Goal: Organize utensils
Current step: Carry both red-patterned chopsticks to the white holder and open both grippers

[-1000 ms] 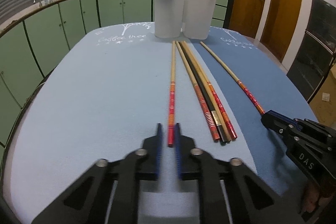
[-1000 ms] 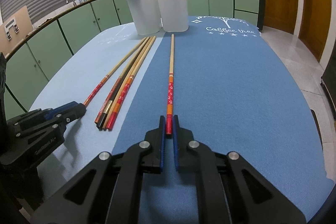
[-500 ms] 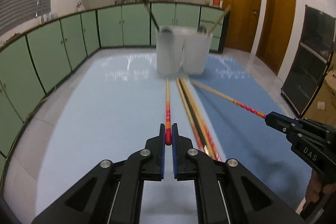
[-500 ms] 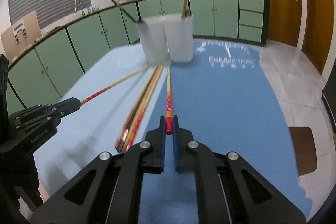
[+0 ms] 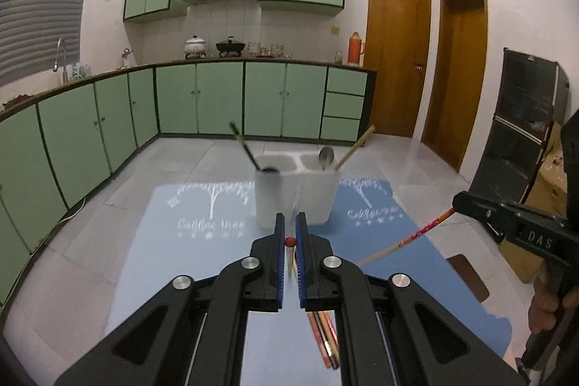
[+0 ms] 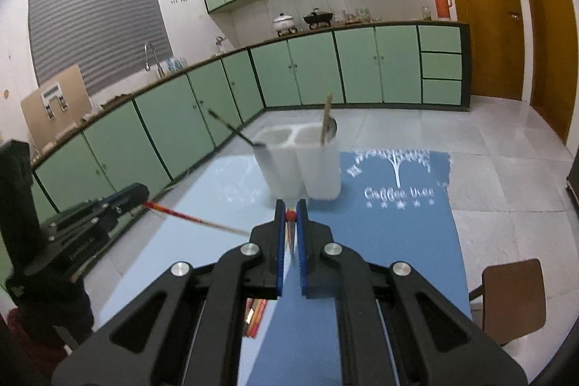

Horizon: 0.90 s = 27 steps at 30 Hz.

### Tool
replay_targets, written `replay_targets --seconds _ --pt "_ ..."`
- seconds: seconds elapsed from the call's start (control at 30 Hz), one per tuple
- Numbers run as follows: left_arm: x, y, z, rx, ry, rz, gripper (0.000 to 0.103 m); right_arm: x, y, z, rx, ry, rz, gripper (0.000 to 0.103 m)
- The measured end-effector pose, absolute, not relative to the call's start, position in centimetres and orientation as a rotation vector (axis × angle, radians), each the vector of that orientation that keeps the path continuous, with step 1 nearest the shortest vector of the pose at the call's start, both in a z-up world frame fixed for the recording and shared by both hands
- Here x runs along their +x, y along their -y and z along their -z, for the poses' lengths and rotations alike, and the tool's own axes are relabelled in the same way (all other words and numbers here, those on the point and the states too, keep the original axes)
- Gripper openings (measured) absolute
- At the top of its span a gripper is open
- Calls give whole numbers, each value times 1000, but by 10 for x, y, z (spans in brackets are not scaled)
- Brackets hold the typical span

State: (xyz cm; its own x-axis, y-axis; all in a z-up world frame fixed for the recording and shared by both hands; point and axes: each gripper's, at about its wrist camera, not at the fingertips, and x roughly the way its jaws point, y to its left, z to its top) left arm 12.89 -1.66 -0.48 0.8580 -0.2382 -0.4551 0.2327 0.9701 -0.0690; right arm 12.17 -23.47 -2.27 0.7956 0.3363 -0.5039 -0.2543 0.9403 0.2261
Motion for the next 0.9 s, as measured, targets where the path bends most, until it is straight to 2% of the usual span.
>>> replay_targets --seconds 0.47,0.9 --pt "149 21 -38 11 -393 293 6 154 225 -45 56 -507 -392 5" --pt "207 37 -116 28 -181 307 6 223 220 -113 6 -374 -363 5"
